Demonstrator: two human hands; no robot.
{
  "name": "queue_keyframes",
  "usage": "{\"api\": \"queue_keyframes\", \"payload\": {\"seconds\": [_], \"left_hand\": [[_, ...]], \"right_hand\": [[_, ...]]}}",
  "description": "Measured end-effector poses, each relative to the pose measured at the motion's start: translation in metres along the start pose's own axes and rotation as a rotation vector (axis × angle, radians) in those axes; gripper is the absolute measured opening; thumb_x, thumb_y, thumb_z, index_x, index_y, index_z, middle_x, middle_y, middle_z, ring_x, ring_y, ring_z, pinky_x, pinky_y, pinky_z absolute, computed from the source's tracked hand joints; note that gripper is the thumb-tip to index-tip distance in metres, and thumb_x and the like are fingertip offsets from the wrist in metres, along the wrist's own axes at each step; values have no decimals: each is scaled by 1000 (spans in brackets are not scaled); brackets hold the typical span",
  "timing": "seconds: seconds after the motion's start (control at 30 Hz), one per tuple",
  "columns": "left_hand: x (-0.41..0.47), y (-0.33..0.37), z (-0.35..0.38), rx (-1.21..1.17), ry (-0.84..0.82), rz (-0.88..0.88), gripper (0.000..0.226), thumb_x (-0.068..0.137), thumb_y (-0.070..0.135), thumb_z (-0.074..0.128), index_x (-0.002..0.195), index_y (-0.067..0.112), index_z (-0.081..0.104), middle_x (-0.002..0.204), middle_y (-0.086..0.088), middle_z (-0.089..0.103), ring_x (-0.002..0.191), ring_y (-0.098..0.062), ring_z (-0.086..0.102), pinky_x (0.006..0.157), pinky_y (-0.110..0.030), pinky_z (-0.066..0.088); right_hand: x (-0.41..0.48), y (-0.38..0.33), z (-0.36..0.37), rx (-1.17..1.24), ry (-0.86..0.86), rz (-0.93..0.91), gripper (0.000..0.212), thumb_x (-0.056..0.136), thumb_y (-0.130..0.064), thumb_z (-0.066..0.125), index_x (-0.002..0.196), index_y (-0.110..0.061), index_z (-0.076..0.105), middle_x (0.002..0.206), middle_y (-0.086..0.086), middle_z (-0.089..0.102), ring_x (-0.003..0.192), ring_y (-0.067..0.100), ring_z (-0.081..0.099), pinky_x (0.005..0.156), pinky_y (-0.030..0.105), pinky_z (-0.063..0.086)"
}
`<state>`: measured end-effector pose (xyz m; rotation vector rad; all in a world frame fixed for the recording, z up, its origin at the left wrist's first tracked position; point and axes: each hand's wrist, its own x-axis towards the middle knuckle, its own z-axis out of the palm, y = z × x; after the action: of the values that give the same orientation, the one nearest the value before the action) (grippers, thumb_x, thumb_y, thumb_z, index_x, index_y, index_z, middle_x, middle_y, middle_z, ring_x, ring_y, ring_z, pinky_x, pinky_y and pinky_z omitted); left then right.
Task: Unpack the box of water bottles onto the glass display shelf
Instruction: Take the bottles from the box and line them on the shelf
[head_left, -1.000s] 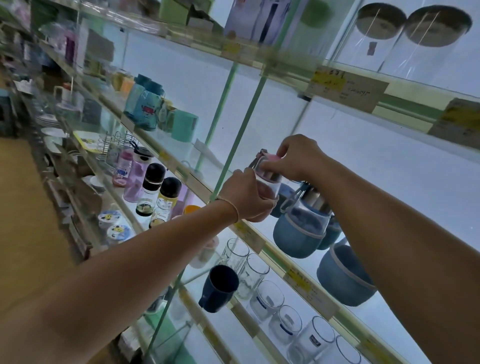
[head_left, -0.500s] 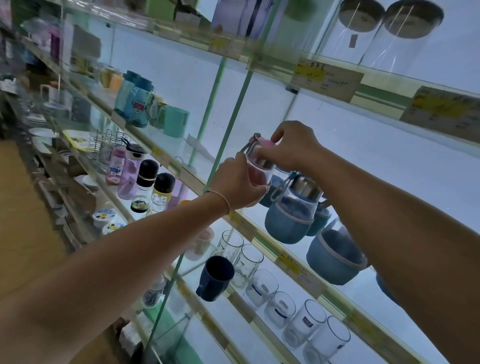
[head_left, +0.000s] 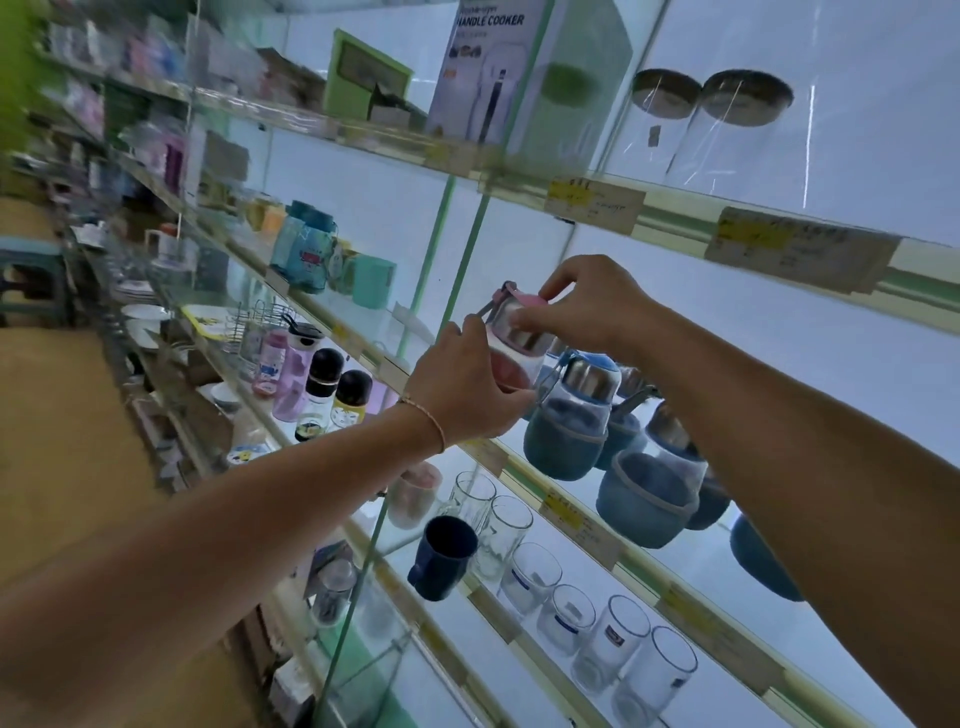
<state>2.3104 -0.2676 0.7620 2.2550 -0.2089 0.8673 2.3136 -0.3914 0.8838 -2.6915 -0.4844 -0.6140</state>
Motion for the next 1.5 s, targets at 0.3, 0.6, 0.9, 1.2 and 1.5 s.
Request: {"api": "queue_keyframes", "payload": {"seconds": [0.3,0.6,0.9,1.2,1.5], "left_hand": [[-43,45,-18,-7,-17,-26,84,67,58,79,125,15,37,113,-6,49,94,-19,53,81,-29,52],[-89,112,-5,-71,-60,13,91,64,60,81,131,16,37,118,-5,51,94,-16,50,79,-24,47],[-134,192,33,-207,-114,164,93,65,61,80,134,18,35,120,2,59,101,-14,58,85,-24,50],[-159,262,72,-209,-212,226,91,67,66,76,133,16,36,126,-5,61,107,-25,63,85,-34,57],[-175,311,110,-363,-300,283,88,67,61,79,130,16,37,122,-4,62,105,-22,62,85,-33,57]], "right_hand": [[-46,7,-35,83,-46,-20,34,74,-42,82,95,-17,69,88,-13,54,79,3,50,60,21,40],[-117,42,-81,97,-34,23,35,73,-43,83,95,-19,68,93,-8,58,86,10,57,60,23,41],[-192,100,-134,71,4,161,34,70,-42,84,92,-20,69,98,-7,61,93,14,60,71,31,52],[-249,156,-177,64,57,278,36,67,-40,86,93,-21,69,100,2,66,89,19,61,62,27,44],[-287,198,-209,-25,82,352,38,67,-42,87,94,-22,70,103,1,66,98,20,63,84,38,55]]}}
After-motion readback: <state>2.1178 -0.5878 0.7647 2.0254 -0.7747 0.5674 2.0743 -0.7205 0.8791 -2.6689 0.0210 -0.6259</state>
